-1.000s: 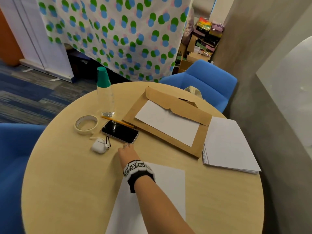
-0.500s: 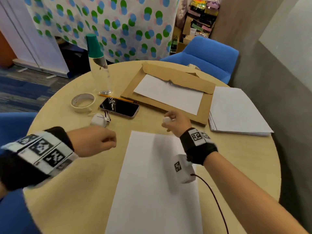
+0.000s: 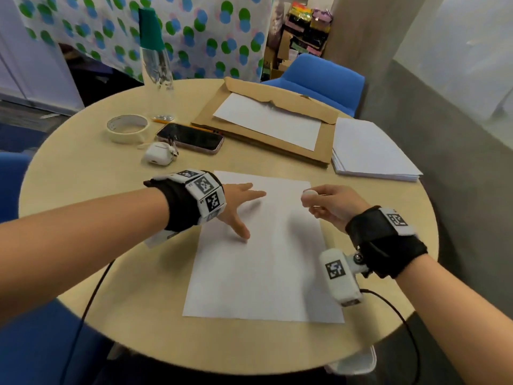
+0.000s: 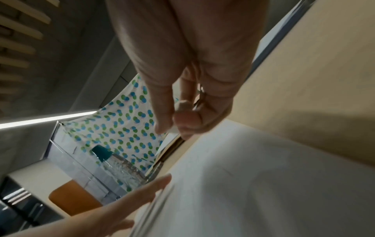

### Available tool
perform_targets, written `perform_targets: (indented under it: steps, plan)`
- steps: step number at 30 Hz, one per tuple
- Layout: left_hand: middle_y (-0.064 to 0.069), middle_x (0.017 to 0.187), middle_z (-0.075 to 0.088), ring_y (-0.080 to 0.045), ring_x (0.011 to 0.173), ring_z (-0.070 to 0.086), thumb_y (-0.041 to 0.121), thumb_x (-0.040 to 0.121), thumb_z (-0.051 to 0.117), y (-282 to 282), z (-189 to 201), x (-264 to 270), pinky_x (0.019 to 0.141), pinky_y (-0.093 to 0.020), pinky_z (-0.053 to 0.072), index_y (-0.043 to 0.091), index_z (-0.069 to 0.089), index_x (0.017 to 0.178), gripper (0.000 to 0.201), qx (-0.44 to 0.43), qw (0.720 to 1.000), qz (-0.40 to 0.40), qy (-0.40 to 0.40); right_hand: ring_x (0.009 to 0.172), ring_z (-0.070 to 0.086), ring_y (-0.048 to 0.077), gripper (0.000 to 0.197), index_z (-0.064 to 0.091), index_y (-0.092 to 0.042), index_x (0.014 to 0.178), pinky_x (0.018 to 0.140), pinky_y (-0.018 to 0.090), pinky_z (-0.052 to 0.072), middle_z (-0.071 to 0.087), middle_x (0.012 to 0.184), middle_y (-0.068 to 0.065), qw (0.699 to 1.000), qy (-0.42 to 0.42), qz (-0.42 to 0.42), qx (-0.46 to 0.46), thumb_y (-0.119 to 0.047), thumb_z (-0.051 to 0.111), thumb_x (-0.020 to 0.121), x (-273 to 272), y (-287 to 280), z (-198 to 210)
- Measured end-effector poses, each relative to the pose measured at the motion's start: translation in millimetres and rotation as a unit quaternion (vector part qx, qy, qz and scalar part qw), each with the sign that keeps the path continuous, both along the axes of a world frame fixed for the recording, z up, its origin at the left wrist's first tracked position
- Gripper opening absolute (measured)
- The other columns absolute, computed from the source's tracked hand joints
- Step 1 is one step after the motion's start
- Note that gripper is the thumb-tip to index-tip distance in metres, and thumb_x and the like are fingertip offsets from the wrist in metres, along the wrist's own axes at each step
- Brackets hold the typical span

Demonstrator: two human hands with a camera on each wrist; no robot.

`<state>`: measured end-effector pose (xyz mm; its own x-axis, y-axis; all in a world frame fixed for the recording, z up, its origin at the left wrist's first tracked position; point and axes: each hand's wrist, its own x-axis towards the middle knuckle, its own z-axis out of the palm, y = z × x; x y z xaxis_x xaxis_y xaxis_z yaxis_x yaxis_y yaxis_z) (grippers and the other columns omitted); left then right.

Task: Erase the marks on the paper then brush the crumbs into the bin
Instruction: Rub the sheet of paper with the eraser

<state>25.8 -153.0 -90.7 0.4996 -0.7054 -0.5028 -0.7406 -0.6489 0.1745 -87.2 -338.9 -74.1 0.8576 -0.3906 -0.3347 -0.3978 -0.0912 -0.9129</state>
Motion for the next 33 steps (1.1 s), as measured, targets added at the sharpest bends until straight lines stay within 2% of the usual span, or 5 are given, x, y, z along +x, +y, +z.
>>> perform_targets:
  steps: [11,16,22,28,33]
  plan:
    - [-0.005,0.147,0.021,-0.028,0.133,0.033,0.048,0.073,0.073,-25,6,-5,0.110,-0.040,0.031,0.026,0.037,0.137,0.077,-0.042,0.997,0.046,-0.043,0.064,0.062,0.015,0.008,0.066,-0.010,0.089,0.079,0.024,0.057,0.065,0.076,0.007,0.989,0.070,0.105,-0.074,-0.003,0.065,0.084,3,8,-15]
    - [-0.004,0.157,0.005,-0.030,0.143,0.018,0.053,0.071,0.072,-40,3,5,0.113,-0.049,0.026,0.021,0.011,0.149,0.104,0.020,0.998,0.034,-0.039,0.064,0.065,0.014,0.014,0.067,-0.005,0.094,0.075,0.022,0.058,0.068,0.084,0.009,0.990,0.047,0.093,-0.094,-0.006,0.070,0.080,41,3,-10]
    - [0.000,0.159,0.002,-0.018,0.145,0.013,0.037,0.069,0.080,-37,-6,3,0.112,-0.021,0.014,0.017,0.002,0.150,0.114,-0.078,0.997,0.001,0.028,0.063,0.062,0.015,0.007,0.066,-0.007,0.083,0.077,0.026,0.055,0.065,0.073,0.005,0.981,0.047,0.132,-0.132,-0.005,0.071,0.079,71,9,-9]
    - [-0.003,0.158,-0.016,-0.020,0.146,0.009,0.048,0.068,0.077,-37,-15,8,0.117,-0.028,0.014,0.010,-0.007,0.149,0.123,-0.029,0.999,0.012,0.015,0.064,0.057,0.013,0.017,0.070,-0.013,0.090,0.074,0.030,0.050,0.064,0.068,0.000,0.940,0.101,0.189,-0.266,-0.025,0.072,0.078,63,10,-18]
    - [-0.001,0.156,-0.021,-0.022,0.146,0.006,0.049,0.068,0.077,-37,-18,11,0.119,-0.035,0.014,0.012,-0.013,0.149,0.126,-0.019,0.999,0.005,0.033,0.051,0.054,0.006,0.011,0.070,-0.014,0.085,0.062,0.020,0.048,0.062,0.060,-0.002,0.934,0.131,0.240,-0.231,-0.018,0.075,0.076,57,12,-11]
